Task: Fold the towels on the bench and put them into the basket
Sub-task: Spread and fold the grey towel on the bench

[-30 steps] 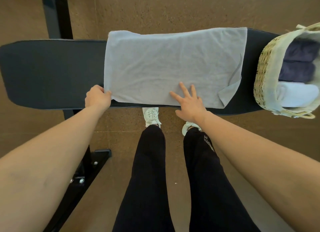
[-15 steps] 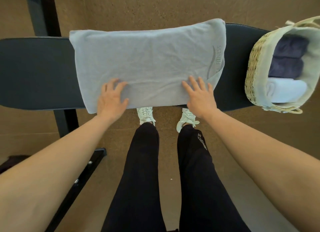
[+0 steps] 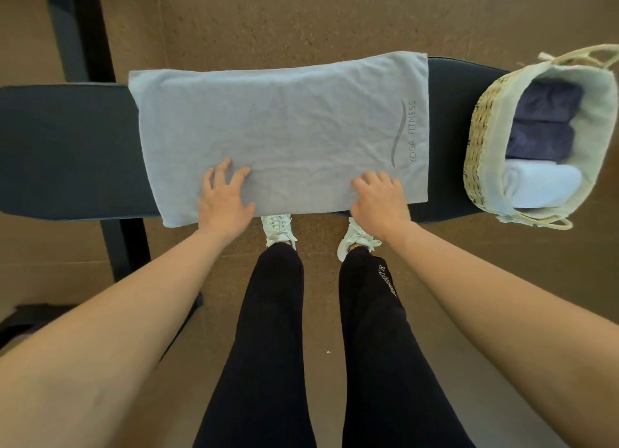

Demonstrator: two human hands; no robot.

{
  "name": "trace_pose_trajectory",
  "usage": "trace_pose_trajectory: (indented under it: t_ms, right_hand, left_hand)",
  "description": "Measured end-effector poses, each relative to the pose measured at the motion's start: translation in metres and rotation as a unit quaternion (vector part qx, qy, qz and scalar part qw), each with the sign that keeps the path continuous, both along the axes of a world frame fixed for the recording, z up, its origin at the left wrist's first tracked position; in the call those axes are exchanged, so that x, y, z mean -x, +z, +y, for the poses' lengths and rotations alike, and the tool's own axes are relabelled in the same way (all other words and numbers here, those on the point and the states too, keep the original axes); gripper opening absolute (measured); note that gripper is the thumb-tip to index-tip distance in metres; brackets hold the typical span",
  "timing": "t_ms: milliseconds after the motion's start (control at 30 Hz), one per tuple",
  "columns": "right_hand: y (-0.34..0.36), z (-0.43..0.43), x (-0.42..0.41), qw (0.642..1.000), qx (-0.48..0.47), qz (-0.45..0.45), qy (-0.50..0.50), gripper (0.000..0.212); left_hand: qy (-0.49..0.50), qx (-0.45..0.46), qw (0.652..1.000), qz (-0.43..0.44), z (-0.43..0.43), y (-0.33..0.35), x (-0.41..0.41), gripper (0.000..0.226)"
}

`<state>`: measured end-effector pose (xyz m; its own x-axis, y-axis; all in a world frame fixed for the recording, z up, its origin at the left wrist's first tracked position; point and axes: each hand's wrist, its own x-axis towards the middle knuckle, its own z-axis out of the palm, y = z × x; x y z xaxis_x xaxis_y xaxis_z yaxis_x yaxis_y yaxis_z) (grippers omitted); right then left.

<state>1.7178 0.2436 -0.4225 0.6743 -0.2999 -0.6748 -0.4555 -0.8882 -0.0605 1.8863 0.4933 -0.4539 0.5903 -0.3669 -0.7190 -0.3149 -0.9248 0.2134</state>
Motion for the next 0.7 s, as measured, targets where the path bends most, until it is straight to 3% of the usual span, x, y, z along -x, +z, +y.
trace_pose_trajectory:
  t_ms: [200,300,433,567,700]
  right_hand:
    - [-0.02,0.063,-0.083,0.994,-0.092,-0.039,0.054,0.077]
    - [-0.026,0.078,-0.111,0.991,-0.094,-0.027,0.088,0.095]
    - [-0.039,0.082,-0.126,0.991,-0.096,0.026,0.086,0.101]
    - [-0.046,0.085,-0.124,0.992,-0.078,0.04,0.094,0.102]
    - [-0.046,0.086,-0.124,0.992,-0.066,0.045,0.103,0.105]
  left_hand:
    - [0.021,0.061,0.998,0.024,0.012,0.005,-0.016,0.048]
    - [0.13,0.094,0.986,-0.04,0.027,0.006,-0.039,0.04]
    - [0.283,0.038,0.947,-0.147,0.046,0.004,-0.082,0.055]
    - [0.398,0.038,0.913,-0.084,0.051,-0.003,-0.124,0.07]
    - [0.417,0.05,0.907,0.003,0.041,-0.005,-0.145,0.04]
